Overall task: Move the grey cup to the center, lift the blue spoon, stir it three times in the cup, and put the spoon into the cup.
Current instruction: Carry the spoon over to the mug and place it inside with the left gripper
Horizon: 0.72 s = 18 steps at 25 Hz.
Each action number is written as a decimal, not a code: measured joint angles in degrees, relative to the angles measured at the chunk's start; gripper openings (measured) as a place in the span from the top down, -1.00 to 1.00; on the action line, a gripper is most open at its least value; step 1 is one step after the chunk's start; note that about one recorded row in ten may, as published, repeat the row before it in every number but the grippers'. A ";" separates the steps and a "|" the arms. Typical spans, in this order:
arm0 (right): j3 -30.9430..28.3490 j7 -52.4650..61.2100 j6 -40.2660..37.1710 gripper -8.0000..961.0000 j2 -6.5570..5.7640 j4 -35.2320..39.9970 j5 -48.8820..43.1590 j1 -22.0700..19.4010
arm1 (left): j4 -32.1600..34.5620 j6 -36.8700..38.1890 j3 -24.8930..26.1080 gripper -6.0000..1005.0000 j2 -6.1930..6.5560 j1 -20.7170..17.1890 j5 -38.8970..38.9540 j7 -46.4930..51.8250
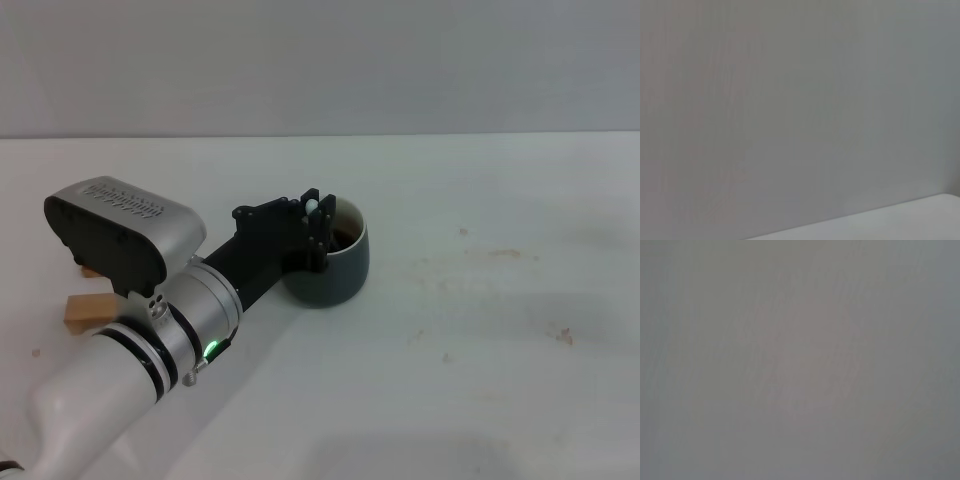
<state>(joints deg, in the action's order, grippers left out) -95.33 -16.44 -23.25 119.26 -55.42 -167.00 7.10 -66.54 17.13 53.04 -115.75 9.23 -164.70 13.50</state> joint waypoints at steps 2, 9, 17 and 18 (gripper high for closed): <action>0.00 0.00 0.01 0.85 0.00 -0.10 0.00 -0.04 | -0.07 0.17 -0.02 0.61 0.01 -0.16 0.03 0.03; -0.03 0.00 0.02 0.83 -0.08 -0.21 0.00 -0.08 | -0.08 1.49 -0.05 0.61 0.27 -0.64 0.00 0.75; -0.03 0.00 0.05 0.80 -0.09 -0.18 0.07 0.10 | 2.04 3.05 0.65 0.60 0.18 -0.70 0.02 4.59; -0.03 0.00 0.05 0.80 -0.09 -0.17 0.08 0.13 | 2.19 3.42 0.72 0.60 0.25 -0.71 0.03 4.91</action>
<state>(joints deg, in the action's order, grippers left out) -95.36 -16.44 -23.20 119.18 -55.59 -166.93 7.24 -64.35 20.55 53.76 -115.50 8.52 -164.68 18.41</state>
